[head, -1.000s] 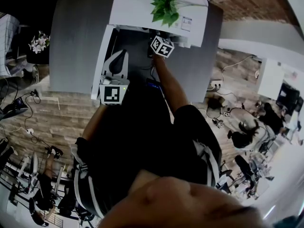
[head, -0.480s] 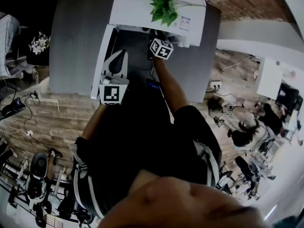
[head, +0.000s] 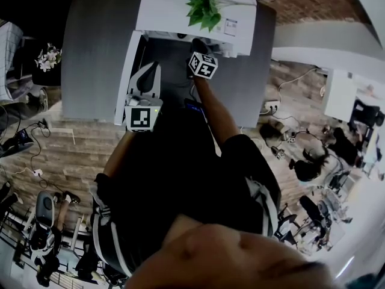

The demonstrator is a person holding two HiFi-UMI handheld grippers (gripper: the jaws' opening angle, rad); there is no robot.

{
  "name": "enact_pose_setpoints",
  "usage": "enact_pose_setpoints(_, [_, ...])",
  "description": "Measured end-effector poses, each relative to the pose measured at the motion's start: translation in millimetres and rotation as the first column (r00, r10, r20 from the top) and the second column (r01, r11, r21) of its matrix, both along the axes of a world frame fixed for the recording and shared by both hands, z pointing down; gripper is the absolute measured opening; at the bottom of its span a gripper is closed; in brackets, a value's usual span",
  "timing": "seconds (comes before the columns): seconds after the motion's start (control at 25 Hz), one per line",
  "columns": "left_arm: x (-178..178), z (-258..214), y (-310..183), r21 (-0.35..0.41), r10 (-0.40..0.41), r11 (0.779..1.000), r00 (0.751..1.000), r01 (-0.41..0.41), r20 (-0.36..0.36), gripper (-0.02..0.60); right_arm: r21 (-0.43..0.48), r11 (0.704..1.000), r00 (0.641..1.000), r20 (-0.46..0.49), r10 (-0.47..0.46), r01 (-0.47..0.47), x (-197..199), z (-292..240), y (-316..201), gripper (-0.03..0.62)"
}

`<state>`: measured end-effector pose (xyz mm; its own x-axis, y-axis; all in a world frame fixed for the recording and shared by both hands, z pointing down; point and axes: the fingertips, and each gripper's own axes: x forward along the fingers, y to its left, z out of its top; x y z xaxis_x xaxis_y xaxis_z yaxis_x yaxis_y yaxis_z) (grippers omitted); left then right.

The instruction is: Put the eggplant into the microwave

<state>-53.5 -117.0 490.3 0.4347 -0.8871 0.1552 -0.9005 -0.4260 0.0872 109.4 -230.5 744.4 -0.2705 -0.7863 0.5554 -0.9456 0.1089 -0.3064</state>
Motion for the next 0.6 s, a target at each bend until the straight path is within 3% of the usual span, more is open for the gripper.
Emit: enact_pose_setpoints(0.6, [7, 2, -8, -0.002, 0.027, 1.0, 1.0, -0.027, -0.005, 0.037, -0.015, 0.999, 0.998, -0.019, -0.052, 0.052, -16, 0, 27, 0.034])
